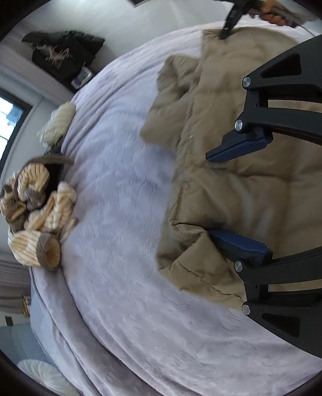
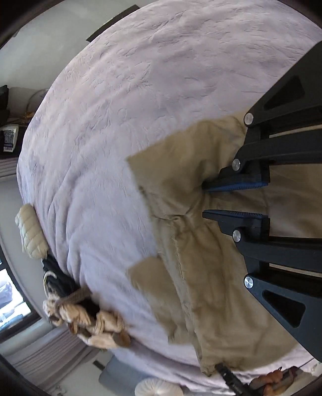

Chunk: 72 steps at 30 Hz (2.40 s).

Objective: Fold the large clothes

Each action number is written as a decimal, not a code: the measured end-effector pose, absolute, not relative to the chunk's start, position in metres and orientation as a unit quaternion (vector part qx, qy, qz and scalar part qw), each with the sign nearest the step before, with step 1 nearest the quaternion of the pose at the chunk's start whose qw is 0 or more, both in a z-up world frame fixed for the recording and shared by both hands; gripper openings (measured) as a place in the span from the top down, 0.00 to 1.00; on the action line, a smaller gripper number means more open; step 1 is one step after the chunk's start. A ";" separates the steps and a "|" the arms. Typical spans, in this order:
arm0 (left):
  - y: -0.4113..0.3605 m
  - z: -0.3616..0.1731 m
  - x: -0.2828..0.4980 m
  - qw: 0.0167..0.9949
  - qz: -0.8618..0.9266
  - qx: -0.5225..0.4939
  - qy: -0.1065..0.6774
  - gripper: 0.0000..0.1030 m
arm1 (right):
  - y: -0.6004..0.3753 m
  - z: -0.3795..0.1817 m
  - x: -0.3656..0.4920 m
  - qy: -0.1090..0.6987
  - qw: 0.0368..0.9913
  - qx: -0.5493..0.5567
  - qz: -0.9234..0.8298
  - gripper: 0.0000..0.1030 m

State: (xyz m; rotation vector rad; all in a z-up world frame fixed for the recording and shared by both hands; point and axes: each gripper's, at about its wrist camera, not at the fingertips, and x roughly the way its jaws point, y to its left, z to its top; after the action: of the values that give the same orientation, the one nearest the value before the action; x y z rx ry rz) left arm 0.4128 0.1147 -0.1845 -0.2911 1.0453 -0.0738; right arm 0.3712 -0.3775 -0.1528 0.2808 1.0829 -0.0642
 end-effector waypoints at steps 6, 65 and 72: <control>0.111 -0.215 0.438 0.860 -0.004 -0.133 0.492 0.43 | -0.376 -0.188 0.398 0.517 0.845 0.134 -0.045 0.87; 0.162 -0.263 0.224 0.734 -0.053 -0.399 0.547 0.00 | -0.387 -0.219 0.194 0.484 0.712 0.506 0.059 0.00; 0.151 -0.272 0.250 0.751 -0.050 -0.397 0.526 0.00 | -0.381 -0.259 0.213 0.455 0.671 0.578 0.091 0.00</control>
State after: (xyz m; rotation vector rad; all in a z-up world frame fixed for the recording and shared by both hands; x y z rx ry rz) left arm 0.2496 0.1515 -0.2715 -0.8664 1.1498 -0.1092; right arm 0.2133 -0.3809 -0.2592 1.3025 1.0239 0.2050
